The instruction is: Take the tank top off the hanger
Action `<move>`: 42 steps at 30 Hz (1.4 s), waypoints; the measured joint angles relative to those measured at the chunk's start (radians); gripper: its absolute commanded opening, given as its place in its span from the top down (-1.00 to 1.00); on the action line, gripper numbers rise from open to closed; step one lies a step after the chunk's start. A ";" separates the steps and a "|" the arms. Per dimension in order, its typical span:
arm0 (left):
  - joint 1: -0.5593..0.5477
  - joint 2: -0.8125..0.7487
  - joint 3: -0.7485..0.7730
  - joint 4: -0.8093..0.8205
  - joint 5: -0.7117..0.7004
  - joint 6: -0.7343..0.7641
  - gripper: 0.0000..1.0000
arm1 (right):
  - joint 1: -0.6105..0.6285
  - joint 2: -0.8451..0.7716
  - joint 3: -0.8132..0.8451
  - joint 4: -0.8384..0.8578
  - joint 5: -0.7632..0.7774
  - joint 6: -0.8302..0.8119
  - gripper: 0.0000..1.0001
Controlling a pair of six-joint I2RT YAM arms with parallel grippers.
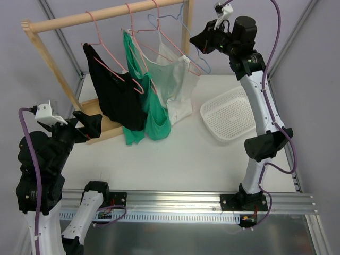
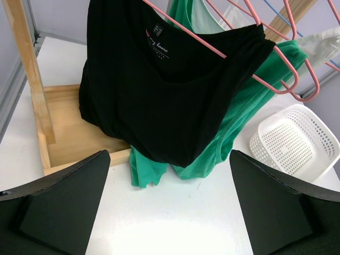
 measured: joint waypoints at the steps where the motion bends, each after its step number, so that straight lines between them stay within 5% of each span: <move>1: 0.000 -0.002 0.000 0.000 0.000 0.000 -0.98 | 0.007 -0.002 0.000 0.003 0.005 -0.001 0.99; 26: 0.000 -0.018 0.000 0.003 0.008 0.002 -0.98 | 0.029 -0.236 -0.072 0.080 0.097 -0.018 0.99; 34: 0.000 -0.004 0.012 0.006 0.080 0.011 -0.98 | 0.028 -0.400 -0.267 0.098 0.178 -0.035 0.99; 42: 0.000 0.062 0.033 0.039 0.233 0.013 -0.98 | 0.028 -0.739 -0.535 0.067 0.331 -0.040 0.99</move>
